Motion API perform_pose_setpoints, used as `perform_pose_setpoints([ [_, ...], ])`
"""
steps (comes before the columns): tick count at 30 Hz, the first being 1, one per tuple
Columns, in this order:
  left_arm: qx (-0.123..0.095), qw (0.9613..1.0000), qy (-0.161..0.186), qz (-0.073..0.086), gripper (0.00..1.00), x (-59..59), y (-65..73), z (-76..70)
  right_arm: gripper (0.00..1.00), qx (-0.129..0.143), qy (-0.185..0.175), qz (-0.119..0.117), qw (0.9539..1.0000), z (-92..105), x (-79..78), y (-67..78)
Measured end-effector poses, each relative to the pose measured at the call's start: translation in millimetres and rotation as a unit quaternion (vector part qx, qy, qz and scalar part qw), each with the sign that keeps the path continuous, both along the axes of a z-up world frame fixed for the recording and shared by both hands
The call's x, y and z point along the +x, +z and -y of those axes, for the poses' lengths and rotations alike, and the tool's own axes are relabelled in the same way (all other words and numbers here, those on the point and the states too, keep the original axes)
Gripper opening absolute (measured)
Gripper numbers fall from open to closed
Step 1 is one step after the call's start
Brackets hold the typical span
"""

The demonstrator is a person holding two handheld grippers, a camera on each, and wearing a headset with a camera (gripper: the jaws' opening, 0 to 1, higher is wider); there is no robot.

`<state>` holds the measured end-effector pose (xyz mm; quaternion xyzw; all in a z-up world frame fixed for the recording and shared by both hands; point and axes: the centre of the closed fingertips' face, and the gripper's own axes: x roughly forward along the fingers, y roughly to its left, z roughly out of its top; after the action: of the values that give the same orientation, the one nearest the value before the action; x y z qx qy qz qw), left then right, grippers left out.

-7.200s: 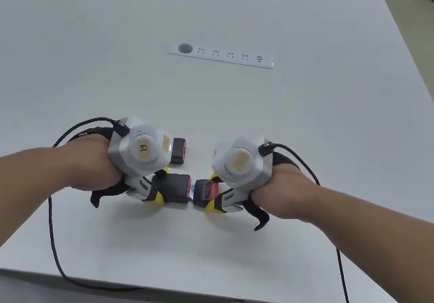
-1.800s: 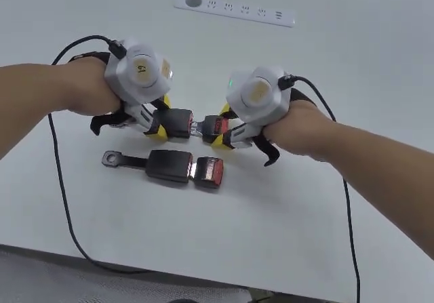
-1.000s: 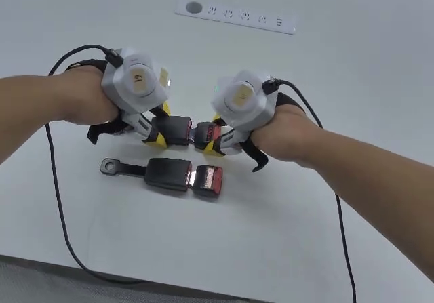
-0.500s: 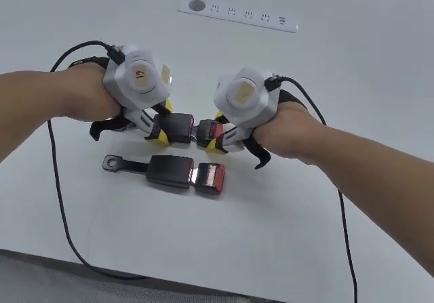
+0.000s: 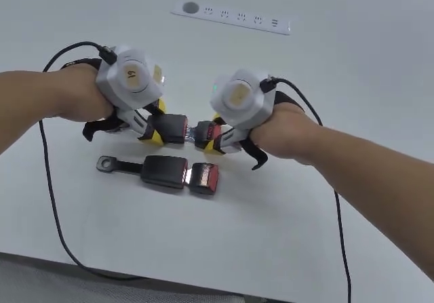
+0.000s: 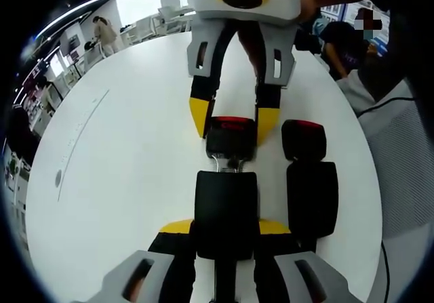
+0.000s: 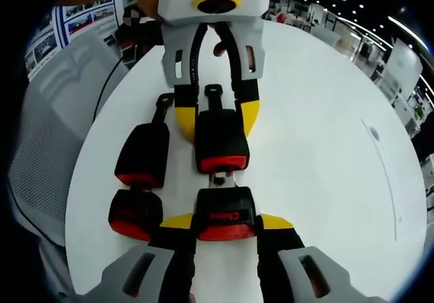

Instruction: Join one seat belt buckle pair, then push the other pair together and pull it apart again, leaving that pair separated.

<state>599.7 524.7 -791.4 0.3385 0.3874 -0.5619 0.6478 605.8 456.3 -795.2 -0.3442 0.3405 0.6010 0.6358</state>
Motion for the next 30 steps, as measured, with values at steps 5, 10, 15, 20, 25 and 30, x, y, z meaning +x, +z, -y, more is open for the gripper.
perform_pose_setpoints([
  [5,0.002,1.0,0.003,0.0,0.32,-1.1,0.2,0.8,0.31,0.01,-0.003,0.001,0.9999,6.5,-0.7,1.5],
  [10,0.0,1.0,0.003,-0.001,0.33,-2.2,1.2,1.5,0.32,0.007,-0.014,-0.002,0.9999,23.2,-2.8,0.9],
  [15,-0.004,1.0,0.001,-0.002,0.33,-3.5,2.5,2.7,0.32,0.005,-0.018,0.001,0.9998,41.5,-5.4,1.4],
  [20,-0.003,1.0,0.0,0.0,0.33,-3.2,1.9,2.4,0.32,-0.002,-0.033,-0.001,0.9995,62.8,-3.2,0.6],
  [25,-0.004,1.0,-0.009,0.001,0.33,-2.8,1.9,3.2,0.32,-0.021,-0.044,0.007,0.9988,90.2,0.2,0.9],
  [30,-0.006,0.9999,-0.012,0.001,0.33,-3.5,3.7,4.2,0.33,-0.034,-0.059,0.007,0.9976,118.0,-3.0,-0.4],
])
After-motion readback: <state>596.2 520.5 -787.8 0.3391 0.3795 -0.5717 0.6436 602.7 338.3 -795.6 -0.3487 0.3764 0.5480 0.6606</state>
